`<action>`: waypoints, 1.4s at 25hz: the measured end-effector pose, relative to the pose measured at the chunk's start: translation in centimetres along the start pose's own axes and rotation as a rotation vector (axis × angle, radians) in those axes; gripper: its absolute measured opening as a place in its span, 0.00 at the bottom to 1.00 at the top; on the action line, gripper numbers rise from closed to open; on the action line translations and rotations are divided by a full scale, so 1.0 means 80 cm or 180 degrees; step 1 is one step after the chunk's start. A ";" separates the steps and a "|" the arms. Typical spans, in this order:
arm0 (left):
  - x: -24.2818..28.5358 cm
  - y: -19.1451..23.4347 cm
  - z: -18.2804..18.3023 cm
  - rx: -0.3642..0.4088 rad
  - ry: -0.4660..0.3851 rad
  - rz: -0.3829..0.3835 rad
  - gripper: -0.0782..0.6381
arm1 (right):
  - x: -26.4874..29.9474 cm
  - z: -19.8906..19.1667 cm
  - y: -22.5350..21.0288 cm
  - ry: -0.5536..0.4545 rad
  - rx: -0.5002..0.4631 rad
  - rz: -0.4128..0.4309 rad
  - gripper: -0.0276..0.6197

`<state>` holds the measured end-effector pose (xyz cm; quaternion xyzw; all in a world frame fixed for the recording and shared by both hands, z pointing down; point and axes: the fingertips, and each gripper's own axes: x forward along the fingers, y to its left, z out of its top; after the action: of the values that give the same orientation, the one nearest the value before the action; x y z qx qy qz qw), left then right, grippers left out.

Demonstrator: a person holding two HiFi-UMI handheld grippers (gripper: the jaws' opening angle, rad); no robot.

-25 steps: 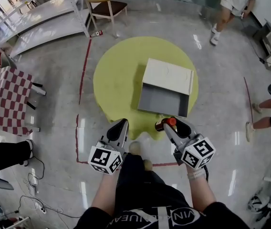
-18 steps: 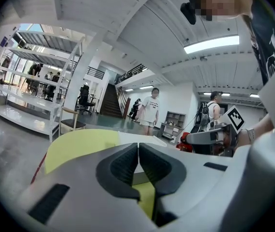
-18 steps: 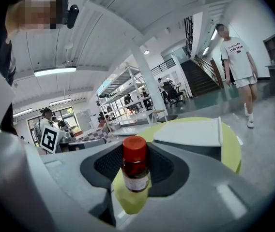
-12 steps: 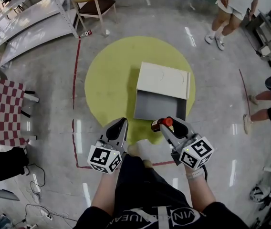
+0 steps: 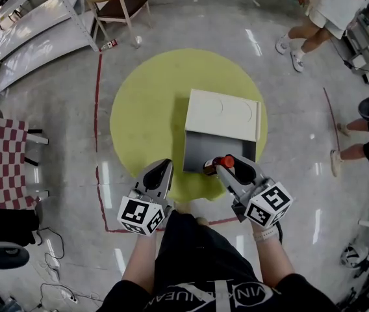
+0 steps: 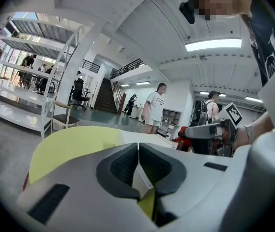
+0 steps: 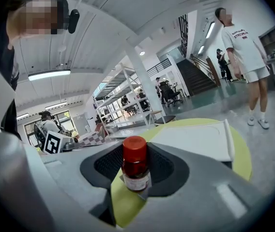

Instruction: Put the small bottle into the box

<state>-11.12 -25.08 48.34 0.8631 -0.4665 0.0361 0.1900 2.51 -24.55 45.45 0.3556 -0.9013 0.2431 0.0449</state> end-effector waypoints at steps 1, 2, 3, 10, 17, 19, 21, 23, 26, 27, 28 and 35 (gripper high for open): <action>0.003 0.002 -0.001 -0.0002 0.0013 -0.0012 0.13 | 0.003 0.001 -0.002 -0.0002 0.0010 -0.0004 0.27; 0.006 0.004 -0.001 -0.0005 0.0026 -0.0025 0.13 | 0.005 0.002 -0.003 -0.0002 0.0023 -0.0008 0.27; 0.010 0.005 -0.002 -0.0006 0.0039 -0.0039 0.13 | 0.007 0.002 -0.005 -0.0004 0.0039 -0.0013 0.27; 0.032 0.008 -0.011 0.0013 0.0113 -0.0148 0.13 | 0.017 -0.001 -0.023 -0.0076 0.0236 -0.0093 0.27; 0.046 0.010 -0.017 -0.0006 0.0150 -0.0217 0.13 | 0.026 -0.011 -0.038 0.0035 0.0159 -0.0251 0.27; 0.045 0.012 -0.020 -0.0004 0.0172 -0.0238 0.13 | 0.030 -0.017 -0.037 0.0095 0.0099 -0.0295 0.27; 0.043 0.014 -0.024 -0.0012 0.0191 -0.0249 0.13 | 0.036 -0.023 -0.035 0.0152 0.0034 -0.0330 0.27; 0.043 0.016 -0.030 -0.0028 0.0203 -0.0248 0.13 | 0.040 -0.029 -0.036 0.0206 -0.0030 -0.0353 0.27; 0.043 0.019 -0.035 -0.0052 0.0216 -0.0242 0.13 | 0.045 -0.036 -0.036 0.0270 -0.0107 -0.0364 0.27; 0.042 0.020 -0.036 -0.0058 0.0219 -0.0241 0.13 | 0.046 -0.037 -0.036 0.0289 -0.0125 -0.0366 0.27; 0.043 0.020 -0.037 -0.0062 0.0221 -0.0241 0.13 | 0.047 -0.038 -0.036 0.0307 -0.0143 -0.0368 0.27; 0.045 0.023 -0.040 -0.0081 0.0217 -0.0248 0.13 | 0.056 -0.050 -0.032 0.0474 -0.0356 -0.0353 0.27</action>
<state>-10.21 -27.66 52.72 0.8764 -0.4262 0.0521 0.2180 0.47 -27.06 51.12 0.3829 -0.8866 0.2153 0.1449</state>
